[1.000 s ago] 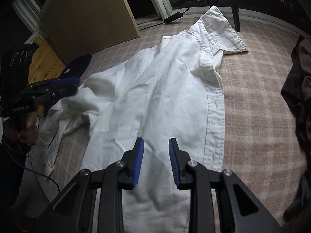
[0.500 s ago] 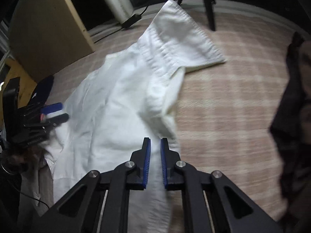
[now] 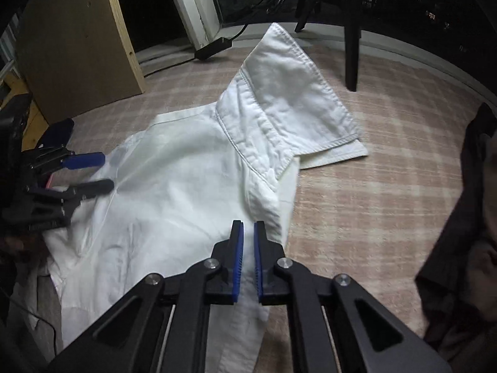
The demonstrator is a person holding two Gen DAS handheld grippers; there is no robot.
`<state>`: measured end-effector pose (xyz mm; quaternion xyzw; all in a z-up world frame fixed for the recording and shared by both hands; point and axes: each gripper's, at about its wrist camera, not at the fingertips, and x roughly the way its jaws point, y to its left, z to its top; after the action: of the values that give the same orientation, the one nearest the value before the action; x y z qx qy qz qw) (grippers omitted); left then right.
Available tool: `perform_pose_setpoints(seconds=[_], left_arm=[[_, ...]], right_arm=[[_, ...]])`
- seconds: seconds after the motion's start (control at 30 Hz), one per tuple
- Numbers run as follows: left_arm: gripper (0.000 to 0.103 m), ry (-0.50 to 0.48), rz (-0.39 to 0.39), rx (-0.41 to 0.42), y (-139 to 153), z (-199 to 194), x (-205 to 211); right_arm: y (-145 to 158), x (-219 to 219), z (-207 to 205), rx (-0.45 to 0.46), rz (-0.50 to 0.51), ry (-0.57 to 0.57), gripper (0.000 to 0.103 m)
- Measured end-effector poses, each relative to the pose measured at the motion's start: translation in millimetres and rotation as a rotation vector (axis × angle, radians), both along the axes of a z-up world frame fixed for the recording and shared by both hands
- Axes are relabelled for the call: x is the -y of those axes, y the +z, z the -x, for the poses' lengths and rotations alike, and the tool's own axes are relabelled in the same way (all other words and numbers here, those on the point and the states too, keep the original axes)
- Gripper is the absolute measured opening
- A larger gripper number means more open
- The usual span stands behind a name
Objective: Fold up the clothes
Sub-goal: 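Pinch the shirt body with the left gripper while the right gripper pinches the placket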
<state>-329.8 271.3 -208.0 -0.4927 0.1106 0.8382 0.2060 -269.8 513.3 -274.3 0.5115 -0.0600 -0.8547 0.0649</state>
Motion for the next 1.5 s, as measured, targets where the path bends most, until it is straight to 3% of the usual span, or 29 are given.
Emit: perform_pose_setpoints(seconds=[0.1,0.2,0.27,0.3,0.33,0.4,0.43,0.57,0.67,0.7,0.73,0.8,0.9,1.0,1.13,1.27,1.37,1.43,1.5], left_arm=[[0.052,0.000,0.036,-0.032,10,6,3],[0.055,-0.032,0.054,0.014,4,15,-4],[0.039,-0.047,0.066,0.047,-4,18,-8],[0.018,-0.050,0.057,0.064,-8,19,-8],[0.012,-0.048,0.042,0.078,-12,24,-10],[0.010,-0.054,0.017,0.088,-13,25,-12],[0.000,-0.059,0.006,0.091,-14,24,-12],[0.000,-0.060,0.016,0.054,-6,15,-14],[0.002,-0.042,-0.031,0.043,4,15,-9],[0.007,-0.059,-0.024,0.048,4,16,-13],[0.019,-0.074,-0.008,0.045,4,16,-19],[0.026,-0.118,0.032,0.032,1,14,-35],[0.023,-0.132,0.064,0.054,-11,24,-42],[0.002,-0.125,0.053,0.054,-11,27,-40],[0.001,-0.119,0.076,0.045,-5,24,-31],[0.000,0.004,0.101,0.020,-5,36,-8],[0.000,0.030,0.025,0.075,-2,38,9],[0.018,-0.031,-0.001,0.094,2,29,4],[0.033,-0.098,0.058,0.075,2,17,-7]], right_arm=[[3,6,-3,-0.001,0.041,0.038,0.009],[-4,10,-1,0.014,0.050,0.056,0.010],[-9,11,0,0.022,0.055,0.056,0.010],[-9,11,0,0.022,0.061,0.055,0.011],[-9,10,0,0.021,0.067,0.053,0.011],[-10,9,0,0.019,0.078,0.050,0.011],[-10,8,0,0.018,0.084,0.048,0.011],[-11,6,-2,0.014,0.108,0.041,0.011],[-11,8,0,0.018,0.119,0.038,0.012],[-11,9,1,0.019,0.120,0.039,0.012],[-11,10,1,0.021,0.119,0.041,0.012],[-11,11,1,0.023,0.114,0.042,0.012],[-9,12,-1,0.024,0.114,0.040,0.012],[-11,13,1,0.022,0.114,0.047,0.012],[-13,9,1,0.013,0.131,0.046,0.012],[-14,5,-1,0.003,0.149,0.037,0.011],[-13,6,1,0.013,0.137,0.037,0.011],[-10,5,3,0.006,0.125,0.025,0.012],[-5,2,5,-0.012,0.127,0.023,0.012]])
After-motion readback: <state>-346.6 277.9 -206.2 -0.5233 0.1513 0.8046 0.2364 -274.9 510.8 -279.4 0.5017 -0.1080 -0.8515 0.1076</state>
